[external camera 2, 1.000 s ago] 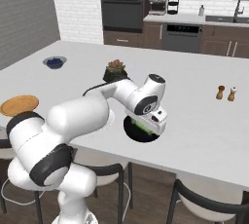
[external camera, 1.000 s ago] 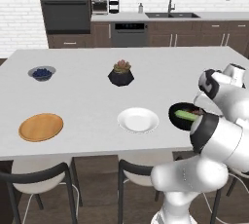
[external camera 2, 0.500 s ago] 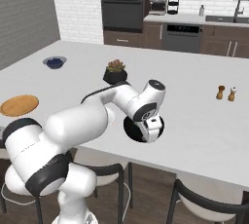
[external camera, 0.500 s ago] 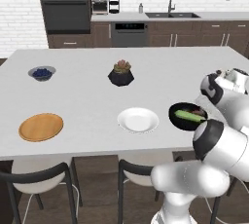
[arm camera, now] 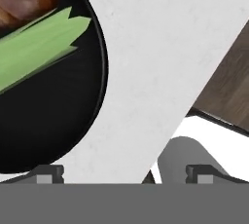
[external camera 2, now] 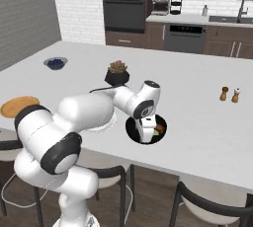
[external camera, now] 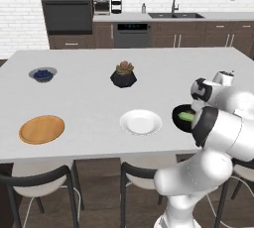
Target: Pick the chicken drumstick and corn from their plates and place them in the bowl. Then put the bowl in the fridge.
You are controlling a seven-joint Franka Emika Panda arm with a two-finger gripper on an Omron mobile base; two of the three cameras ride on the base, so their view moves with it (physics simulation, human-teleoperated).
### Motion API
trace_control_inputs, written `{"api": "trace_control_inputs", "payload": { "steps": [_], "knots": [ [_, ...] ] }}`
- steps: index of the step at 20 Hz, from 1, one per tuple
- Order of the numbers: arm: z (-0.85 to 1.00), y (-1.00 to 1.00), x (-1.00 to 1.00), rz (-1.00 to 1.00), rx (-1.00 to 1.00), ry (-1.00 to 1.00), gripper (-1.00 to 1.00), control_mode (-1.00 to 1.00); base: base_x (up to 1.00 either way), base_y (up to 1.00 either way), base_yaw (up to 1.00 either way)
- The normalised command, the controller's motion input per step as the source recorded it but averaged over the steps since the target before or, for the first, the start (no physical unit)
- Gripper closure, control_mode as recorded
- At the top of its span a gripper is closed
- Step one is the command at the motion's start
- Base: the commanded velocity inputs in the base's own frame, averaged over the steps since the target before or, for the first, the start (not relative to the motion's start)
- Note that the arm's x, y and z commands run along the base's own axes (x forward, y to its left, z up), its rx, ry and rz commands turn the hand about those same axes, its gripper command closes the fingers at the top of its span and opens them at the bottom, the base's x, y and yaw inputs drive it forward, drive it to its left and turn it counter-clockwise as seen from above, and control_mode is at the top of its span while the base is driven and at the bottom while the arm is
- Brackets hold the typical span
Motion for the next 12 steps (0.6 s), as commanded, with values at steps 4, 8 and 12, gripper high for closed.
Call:
{"api": "trace_control_inputs", "payload": {
  "steps": [4,8,12],
  "knots": [
    [-0.32,0.00,0.06,0.00,0.02,0.00,-1.00,-1.00,0.00,0.00,0.00],
    [-0.43,0.00,0.19,0.00,0.06,0.00,-1.00,-1.00,0.00,0.00,0.00],
    [-0.25,0.00,0.32,0.00,0.00,0.00,-1.00,-1.00,0.00,0.00,0.00]
  ]
}}
